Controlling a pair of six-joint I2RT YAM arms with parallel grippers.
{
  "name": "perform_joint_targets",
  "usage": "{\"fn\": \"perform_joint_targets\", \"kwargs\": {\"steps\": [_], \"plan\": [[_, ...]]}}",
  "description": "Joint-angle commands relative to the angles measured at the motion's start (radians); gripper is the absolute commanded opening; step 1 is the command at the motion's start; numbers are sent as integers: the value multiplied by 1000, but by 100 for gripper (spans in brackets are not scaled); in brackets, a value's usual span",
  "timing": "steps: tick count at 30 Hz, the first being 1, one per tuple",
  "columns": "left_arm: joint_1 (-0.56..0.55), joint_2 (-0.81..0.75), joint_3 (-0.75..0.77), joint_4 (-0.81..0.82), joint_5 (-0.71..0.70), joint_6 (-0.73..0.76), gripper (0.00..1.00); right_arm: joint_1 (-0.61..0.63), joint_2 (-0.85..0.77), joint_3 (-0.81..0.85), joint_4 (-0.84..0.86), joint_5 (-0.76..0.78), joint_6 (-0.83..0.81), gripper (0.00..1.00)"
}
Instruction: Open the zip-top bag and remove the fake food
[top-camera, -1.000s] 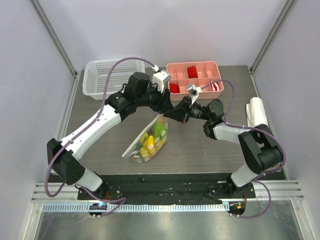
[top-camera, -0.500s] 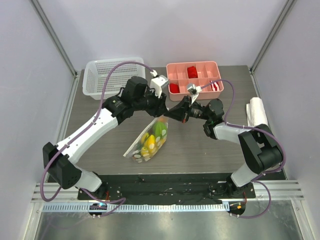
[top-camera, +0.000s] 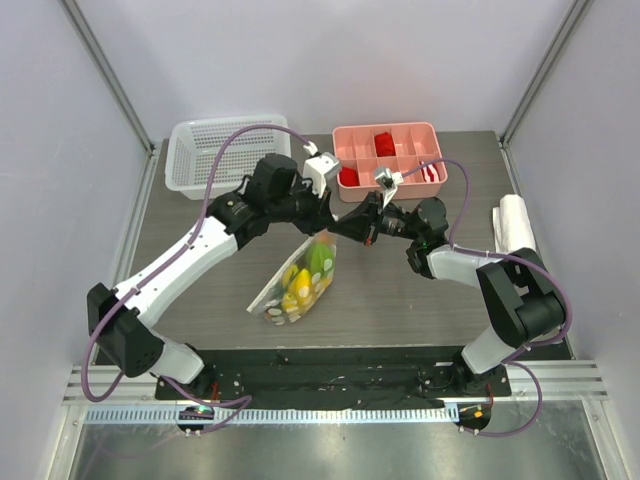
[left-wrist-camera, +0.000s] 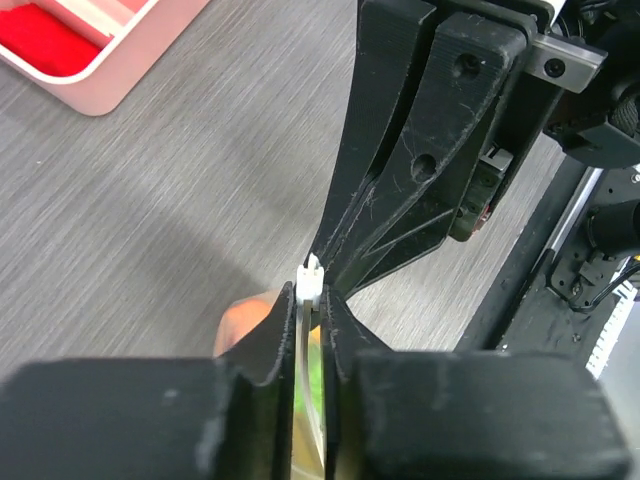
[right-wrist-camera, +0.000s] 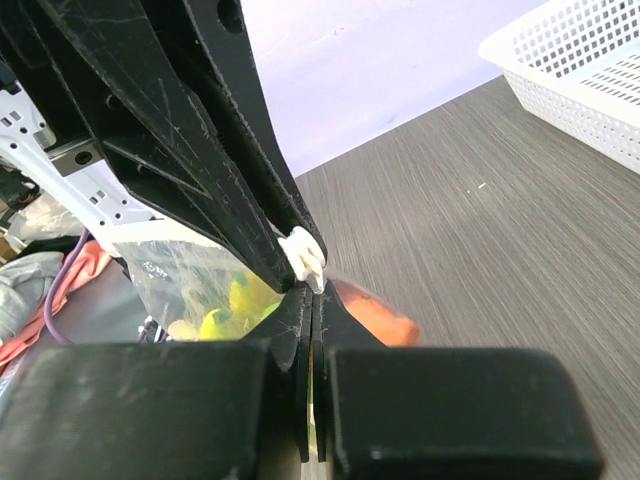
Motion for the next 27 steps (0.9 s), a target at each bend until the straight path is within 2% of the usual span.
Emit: {"fn": "perform_joint_targets", "kwargs": {"steps": [1, 6, 10, 17, 21, 27], "plan": [[-2, 16, 44, 6, -16, -4, 0, 3, -36, 27, 51, 12, -26, 1], [-2, -20, 29, -73, -102, -9, 0, -1, -68, 5, 14, 54, -74, 1], [-2, -109, -58, -70, -144, -40, 0, -4, -113, -7, -67, 151, -129, 1], [-2, -229, -173, -107, -197, -93, 0, -40, -126, -30, -84, 283, -78, 1], [-2, -293, -219, -178, -217, -156, 0, -90, -130, -50, -90, 329, -60, 1], [-2, -467, -328, -233, -255, -349, 0, -124, -117, -54, -70, 317, -40, 1]]}}
